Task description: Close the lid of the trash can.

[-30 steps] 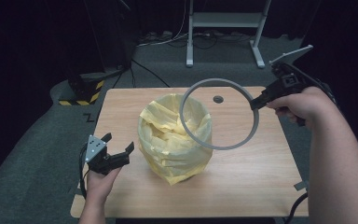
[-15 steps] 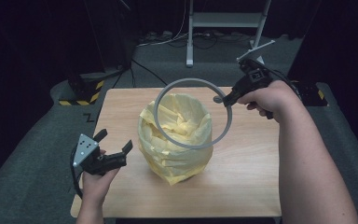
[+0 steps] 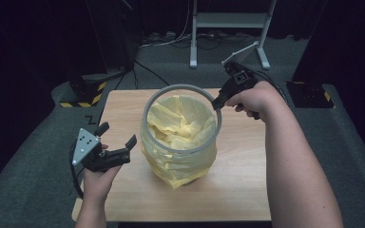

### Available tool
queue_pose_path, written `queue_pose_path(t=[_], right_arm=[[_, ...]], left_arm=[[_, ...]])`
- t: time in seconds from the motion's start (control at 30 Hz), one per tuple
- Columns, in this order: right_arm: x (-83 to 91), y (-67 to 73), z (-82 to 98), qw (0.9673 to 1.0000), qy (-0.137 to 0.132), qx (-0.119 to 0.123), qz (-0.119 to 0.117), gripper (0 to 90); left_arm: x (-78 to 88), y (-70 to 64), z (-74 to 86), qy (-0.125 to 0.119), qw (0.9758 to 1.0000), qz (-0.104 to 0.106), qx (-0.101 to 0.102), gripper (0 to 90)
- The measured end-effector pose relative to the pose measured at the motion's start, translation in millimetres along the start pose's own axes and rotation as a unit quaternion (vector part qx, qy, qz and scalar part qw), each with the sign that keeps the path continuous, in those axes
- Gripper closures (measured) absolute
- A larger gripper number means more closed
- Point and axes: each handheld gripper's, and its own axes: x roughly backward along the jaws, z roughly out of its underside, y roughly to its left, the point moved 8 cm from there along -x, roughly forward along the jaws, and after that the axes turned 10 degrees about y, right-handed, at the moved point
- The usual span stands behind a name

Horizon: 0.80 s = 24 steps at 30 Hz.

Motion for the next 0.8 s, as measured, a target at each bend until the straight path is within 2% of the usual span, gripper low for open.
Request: queue_pose_path(t=[0.3, 0.5, 0.63, 0.67, 0.8], right_arm=[[-10.9, 8.6, -6.6, 0.9998, 0.008, 0.012, 0.01, 84.2], [-18.1, 5.3, -4.4, 0.9994, 0.022, 0.014, 0.021, 83.6], [-18.3, 4.4, -1.2, 0.9995, 0.023, 0.016, 0.017, 82.5], [-17.8, 3.9, -0.6, 0.9994, 0.022, 0.022, 0.018, 81.4], [-10.9, 4.1, -1.3, 0.9995, 0.005, 0.021, 0.022, 69.3]], left_arm=[[-1.1, 3.1, -3.4, 0.003, 1.0, -0.003, 0.0, 0.8], [-4.8, 3.7, -11.2, 0.002, 1.0, -0.003, -0.002, 0.8], [-9.9, 2.3, -18.4, 0.003, 1.0, -0.005, -0.007, 1.1], [-11.4, 2.2, -19.8, 0.003, 1.0, -0.005, -0.005, 1.2], [-15.9, 1.3, -21.4, 0.008, 0.9999, -0.009, -0.009, 2.0]])
